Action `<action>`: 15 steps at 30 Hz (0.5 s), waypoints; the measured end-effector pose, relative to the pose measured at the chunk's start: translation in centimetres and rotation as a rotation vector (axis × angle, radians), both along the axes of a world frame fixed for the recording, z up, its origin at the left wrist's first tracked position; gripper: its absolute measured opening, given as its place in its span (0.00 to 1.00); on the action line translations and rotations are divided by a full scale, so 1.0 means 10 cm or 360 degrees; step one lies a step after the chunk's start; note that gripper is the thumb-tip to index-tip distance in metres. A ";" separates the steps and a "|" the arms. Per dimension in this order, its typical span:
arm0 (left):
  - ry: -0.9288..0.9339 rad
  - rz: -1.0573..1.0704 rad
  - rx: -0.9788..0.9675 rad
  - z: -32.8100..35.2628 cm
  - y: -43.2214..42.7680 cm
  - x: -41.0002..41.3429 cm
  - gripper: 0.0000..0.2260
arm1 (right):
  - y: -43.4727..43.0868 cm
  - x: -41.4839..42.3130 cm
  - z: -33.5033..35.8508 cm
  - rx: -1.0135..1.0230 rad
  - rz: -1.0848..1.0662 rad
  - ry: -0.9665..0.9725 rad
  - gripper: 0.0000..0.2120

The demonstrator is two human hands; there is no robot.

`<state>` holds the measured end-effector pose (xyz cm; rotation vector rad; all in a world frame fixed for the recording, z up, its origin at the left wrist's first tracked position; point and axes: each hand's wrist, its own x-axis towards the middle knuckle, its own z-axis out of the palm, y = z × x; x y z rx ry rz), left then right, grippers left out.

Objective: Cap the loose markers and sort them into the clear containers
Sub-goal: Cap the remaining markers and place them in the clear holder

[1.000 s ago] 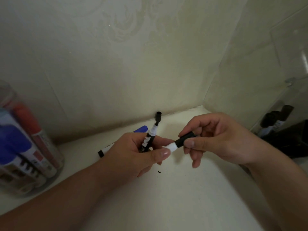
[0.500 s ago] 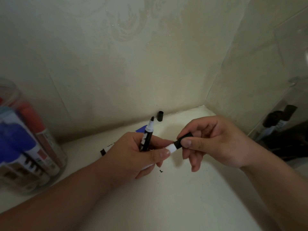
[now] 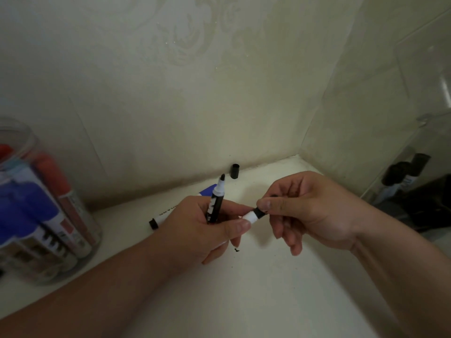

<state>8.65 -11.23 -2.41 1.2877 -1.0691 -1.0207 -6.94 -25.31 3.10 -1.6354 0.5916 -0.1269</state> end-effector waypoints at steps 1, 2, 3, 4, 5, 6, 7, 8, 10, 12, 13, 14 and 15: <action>-0.0004 -0.0015 -0.0008 0.01 0.00 0.00 0.08 | 0.00 0.01 0.00 -0.0014 -0.0004 0.0008 0.07; -0.0025 -0.0027 -0.0012 0.02 0.01 -0.01 0.08 | -0.01 0.01 -0.01 -0.0035 -0.0006 0.0024 0.08; -0.0057 -0.0032 -0.0015 0.03 0.02 -0.02 0.08 | -0.01 0.02 0.00 -0.0065 -0.0005 0.0047 0.09; -0.0078 -0.0030 -0.0020 0.03 0.02 -0.02 0.07 | 0.00 0.02 0.00 -0.0100 -0.0005 0.0073 0.10; -0.0089 -0.0019 -0.0023 0.03 0.01 -0.02 0.07 | 0.00 0.03 0.00 -0.0143 -0.0006 0.0096 0.11; -0.0080 -0.0001 -0.0025 0.02 0.01 -0.03 0.07 | -0.01 0.03 0.00 -0.0178 -0.0005 0.0116 0.11; -0.0060 0.0014 -0.0027 0.02 0.01 -0.03 0.06 | -0.01 0.04 0.00 -0.0206 -0.0002 0.0134 0.12; -0.0037 0.0025 -0.0026 0.01 0.00 -0.02 0.06 | -0.01 0.05 0.00 -0.0229 0.0001 0.0145 0.12; -0.0006 0.0057 -0.0029 0.00 -0.02 -0.02 0.08 | 0.00 0.07 0.00 -0.0267 0.0001 0.0115 0.13; 0.0056 0.0125 -0.0045 0.00 -0.03 0.00 0.09 | 0.02 0.15 0.02 -0.0266 -0.0026 0.0015 0.15; 0.0086 0.0164 -0.0058 0.00 -0.04 0.01 0.11 | 0.00 0.22 0.02 -0.0199 -0.0098 -0.0083 0.17; 0.0142 0.0205 -0.0065 -0.01 -0.05 0.02 0.12 | -0.05 0.30 -0.01 -0.0076 -0.0243 -0.0186 0.21; 0.0231 0.0242 -0.0075 -0.02 -0.06 0.04 0.12 | -0.13 0.39 -0.06 0.0032 -0.0435 -0.0268 0.23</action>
